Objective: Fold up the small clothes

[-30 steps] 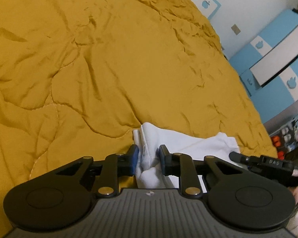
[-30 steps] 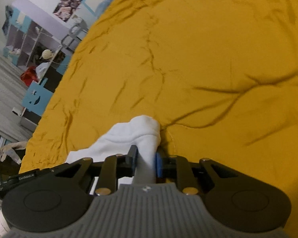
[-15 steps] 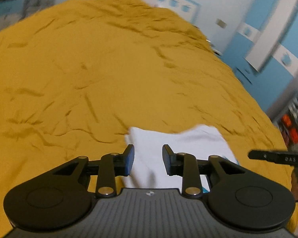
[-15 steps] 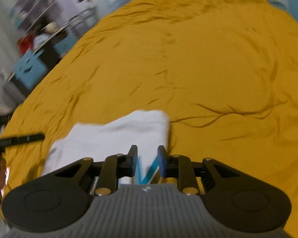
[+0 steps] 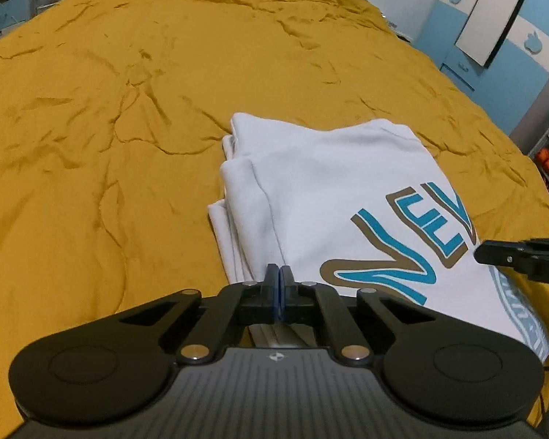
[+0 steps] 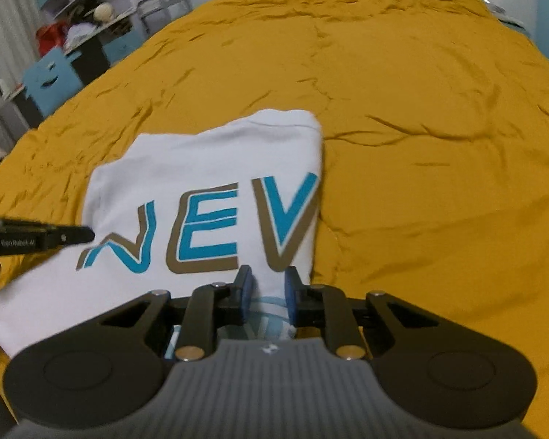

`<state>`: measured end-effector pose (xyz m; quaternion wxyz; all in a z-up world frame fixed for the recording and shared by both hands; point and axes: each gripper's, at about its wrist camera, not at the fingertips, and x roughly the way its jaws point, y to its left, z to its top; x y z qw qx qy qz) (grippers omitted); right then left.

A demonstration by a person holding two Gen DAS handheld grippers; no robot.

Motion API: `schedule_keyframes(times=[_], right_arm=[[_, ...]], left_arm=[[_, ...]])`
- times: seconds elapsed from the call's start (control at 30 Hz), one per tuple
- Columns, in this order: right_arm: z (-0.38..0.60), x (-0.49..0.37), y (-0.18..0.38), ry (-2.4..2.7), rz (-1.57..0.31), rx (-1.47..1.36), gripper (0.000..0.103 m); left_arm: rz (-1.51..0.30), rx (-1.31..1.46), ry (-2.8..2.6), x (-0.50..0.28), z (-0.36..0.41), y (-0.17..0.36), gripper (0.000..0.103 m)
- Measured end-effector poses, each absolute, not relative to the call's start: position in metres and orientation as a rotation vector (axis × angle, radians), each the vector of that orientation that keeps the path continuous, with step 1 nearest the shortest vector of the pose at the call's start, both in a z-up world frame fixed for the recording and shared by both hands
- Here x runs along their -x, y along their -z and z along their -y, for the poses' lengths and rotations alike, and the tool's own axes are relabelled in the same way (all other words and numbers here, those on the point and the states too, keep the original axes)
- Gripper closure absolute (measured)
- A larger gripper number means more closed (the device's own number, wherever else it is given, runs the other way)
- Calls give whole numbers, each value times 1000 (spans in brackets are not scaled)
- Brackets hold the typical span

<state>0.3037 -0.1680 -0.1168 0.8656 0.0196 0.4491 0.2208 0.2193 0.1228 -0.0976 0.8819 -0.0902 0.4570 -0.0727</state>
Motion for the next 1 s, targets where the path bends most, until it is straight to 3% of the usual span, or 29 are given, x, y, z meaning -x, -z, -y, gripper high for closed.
schedule_keyframes(times=[0.47,0.6,1.0], right_arm=[[163,-219,54,-506,-814,41,85],[152,-191,55,-502,-801,114,78],[159,-164,108,-487,-921,140,78]], left_arm=[[-799,86,229,-141,-85,22,97],[-834,1,230,-121,-66,34,97],[-915,-19,189,-97,-70,94,96]])
